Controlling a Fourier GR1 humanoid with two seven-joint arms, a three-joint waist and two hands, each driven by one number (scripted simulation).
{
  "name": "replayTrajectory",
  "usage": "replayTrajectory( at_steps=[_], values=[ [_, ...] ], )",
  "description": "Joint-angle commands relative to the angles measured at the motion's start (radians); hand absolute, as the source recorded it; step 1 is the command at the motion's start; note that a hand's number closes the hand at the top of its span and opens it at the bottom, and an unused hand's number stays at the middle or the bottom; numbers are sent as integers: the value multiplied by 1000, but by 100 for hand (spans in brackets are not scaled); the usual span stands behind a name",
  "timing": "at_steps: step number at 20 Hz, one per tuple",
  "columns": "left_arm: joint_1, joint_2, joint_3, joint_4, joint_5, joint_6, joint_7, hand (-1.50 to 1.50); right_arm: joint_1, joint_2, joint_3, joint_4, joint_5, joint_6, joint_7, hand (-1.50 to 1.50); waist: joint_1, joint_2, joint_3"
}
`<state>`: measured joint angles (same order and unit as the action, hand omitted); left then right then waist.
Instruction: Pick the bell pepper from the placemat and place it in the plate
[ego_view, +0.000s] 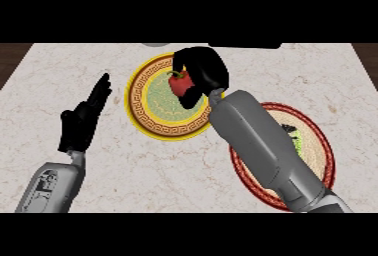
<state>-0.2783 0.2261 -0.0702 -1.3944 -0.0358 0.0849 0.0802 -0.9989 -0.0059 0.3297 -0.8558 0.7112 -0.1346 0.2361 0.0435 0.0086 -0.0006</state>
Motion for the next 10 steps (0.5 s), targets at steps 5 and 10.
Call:
replayTrajectory(
  at_steps=[5,10],
  values=[
    [-65,-6,-6,3,2,-29,35,0,-45,6,138,254,-189,-99,81,-150,51,12,0],
    [-30,-21,-32,-30,-12,-30,23,0,-53,6,151,319,-339,-161,-16,-150,70,16,1]
  ],
)
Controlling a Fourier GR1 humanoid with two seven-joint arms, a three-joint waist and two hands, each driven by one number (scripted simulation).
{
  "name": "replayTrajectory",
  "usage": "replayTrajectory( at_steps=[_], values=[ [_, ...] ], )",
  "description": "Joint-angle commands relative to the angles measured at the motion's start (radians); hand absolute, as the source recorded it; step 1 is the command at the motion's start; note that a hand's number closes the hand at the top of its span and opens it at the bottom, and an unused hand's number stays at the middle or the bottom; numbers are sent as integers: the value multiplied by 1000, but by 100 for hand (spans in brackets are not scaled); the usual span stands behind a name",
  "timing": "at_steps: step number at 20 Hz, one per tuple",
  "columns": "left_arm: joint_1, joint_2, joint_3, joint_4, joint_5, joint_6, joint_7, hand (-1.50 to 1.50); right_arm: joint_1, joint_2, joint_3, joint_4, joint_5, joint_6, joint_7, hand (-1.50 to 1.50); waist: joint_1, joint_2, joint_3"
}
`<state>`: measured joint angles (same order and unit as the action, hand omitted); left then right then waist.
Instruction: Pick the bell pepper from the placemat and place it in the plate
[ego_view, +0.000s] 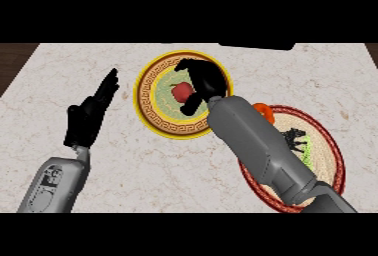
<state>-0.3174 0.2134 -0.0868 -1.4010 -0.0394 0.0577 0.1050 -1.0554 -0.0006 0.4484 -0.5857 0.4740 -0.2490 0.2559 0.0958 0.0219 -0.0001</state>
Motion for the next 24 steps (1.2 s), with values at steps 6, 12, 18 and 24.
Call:
replayTrajectory(
  at_steps=[6,12,18,24],
  values=[
    [-31,-27,-5,49,-29,20,-19,0,23,1,2,23,-273,-99,-187,-150,2,7,1],
    [56,-19,8,10,-10,10,-41,0,26,1,-139,9,-433,-218,-275,-150,-28,-5,1],
    [65,18,63,16,1,6,-31,0,75,-85,-285,2,-489,-196,-372,-150,-85,-17,1],
    [52,2,70,28,-10,7,-23,0,129,-198,-347,-66,-525,-60,-374,-150,-97,-22,0]
  ],
)
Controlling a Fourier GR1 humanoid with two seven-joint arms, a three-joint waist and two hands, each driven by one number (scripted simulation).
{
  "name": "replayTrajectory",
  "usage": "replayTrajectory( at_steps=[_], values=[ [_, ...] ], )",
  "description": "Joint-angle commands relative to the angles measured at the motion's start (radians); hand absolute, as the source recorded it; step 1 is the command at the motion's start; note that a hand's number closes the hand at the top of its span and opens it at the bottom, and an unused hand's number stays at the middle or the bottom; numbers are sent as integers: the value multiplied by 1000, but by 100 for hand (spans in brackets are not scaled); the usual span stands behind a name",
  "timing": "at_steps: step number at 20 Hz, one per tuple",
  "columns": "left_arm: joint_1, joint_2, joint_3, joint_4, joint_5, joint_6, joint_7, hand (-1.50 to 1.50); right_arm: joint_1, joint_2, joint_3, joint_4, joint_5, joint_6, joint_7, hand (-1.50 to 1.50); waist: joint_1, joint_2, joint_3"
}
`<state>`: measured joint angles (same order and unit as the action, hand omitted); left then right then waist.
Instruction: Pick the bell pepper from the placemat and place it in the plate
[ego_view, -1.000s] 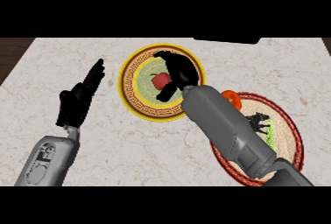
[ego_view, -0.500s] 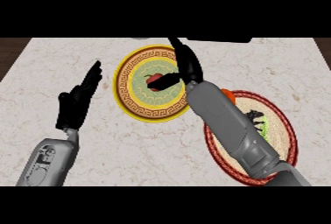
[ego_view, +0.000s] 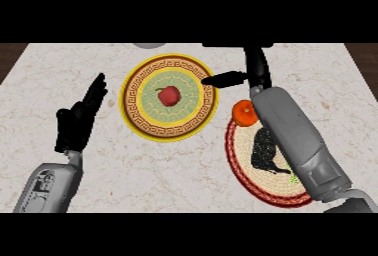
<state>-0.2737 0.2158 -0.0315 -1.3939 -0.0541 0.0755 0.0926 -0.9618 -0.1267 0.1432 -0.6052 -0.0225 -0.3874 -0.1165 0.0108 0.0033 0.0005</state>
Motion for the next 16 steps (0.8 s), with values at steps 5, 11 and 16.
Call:
replayTrajectory(
  at_steps=[5,11,16],
  values=[
    [28,24,44,-33,23,-48,6,0,140,-141,-51,-119,-20,180,-20,-150,-12,-5,-1],
    [-43,2,41,16,-17,-25,36,0,159,-210,-137,30,-33,292,-199,-150,-4,0,0],
    [31,-49,-5,-54,-52,-5,30,0,83,-240,-170,106,-9,332,-169,-150,1,-1,0]
  ],
)
